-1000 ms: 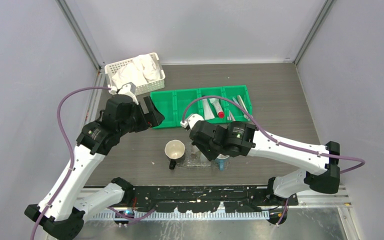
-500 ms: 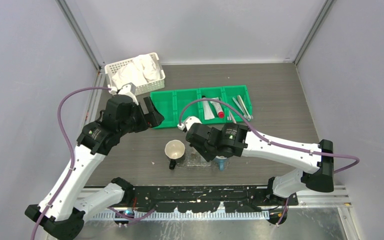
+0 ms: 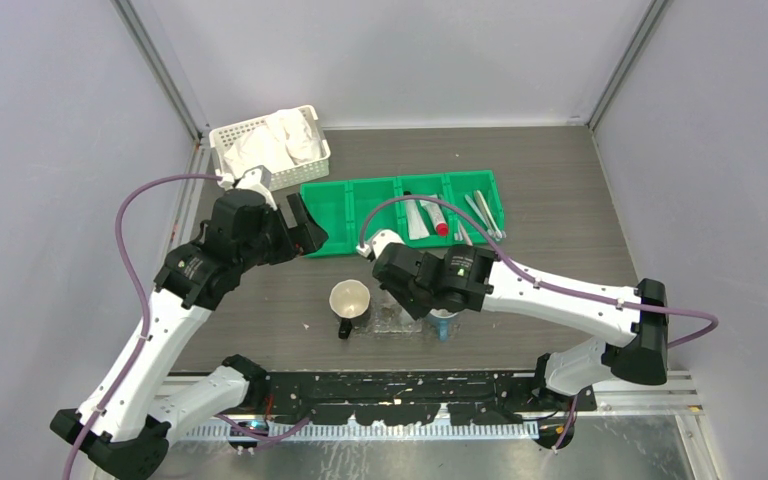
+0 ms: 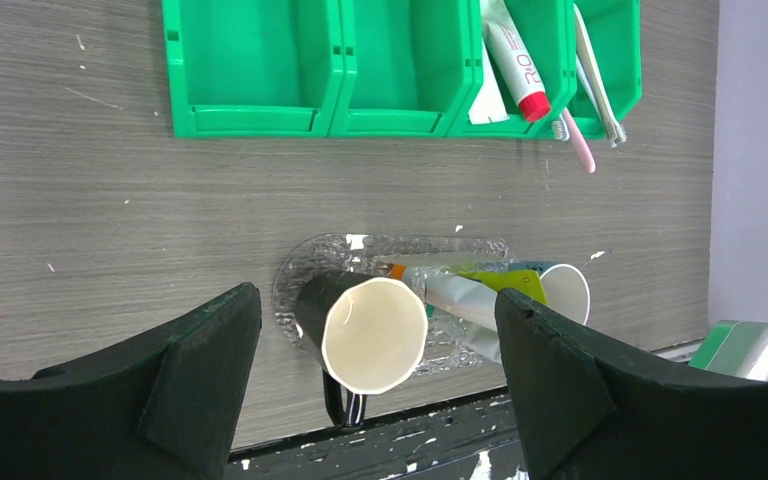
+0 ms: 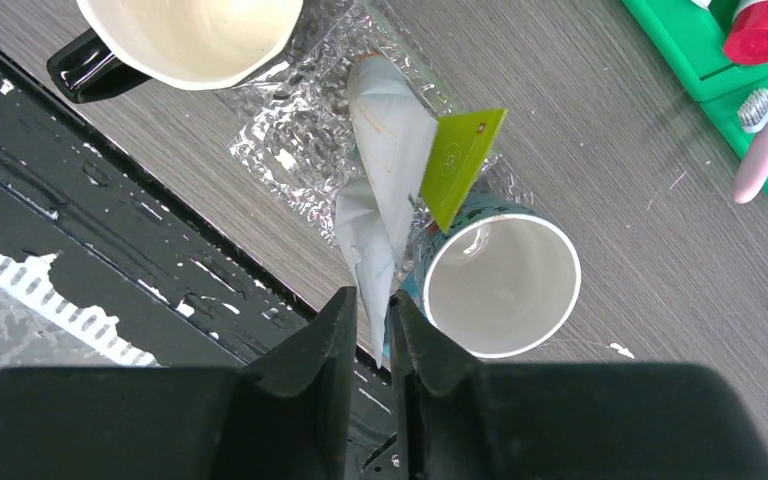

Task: Prepare toiletry sets of a toothbrush and toothpaste on the tray

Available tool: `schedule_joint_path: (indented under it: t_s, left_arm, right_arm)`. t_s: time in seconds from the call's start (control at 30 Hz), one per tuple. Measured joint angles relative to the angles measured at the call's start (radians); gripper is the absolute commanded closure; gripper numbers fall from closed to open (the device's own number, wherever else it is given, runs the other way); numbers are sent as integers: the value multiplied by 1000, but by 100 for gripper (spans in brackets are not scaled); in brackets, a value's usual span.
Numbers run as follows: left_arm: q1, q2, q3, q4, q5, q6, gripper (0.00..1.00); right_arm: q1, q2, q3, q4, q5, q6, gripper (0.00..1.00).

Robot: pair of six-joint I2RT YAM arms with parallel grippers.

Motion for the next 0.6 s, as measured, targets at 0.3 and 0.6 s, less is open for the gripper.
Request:
schedule_joint_path:
  t_s: [0.3,0.6]
  left_arm:
    - [0,0,0,0,0,0,12]
    - [1,5,-3,7,1,2,13]
  right_arm:
    - [-119,-50,30,11,21,-11,67]
    - [-648,-11,59,180,-171,15,68]
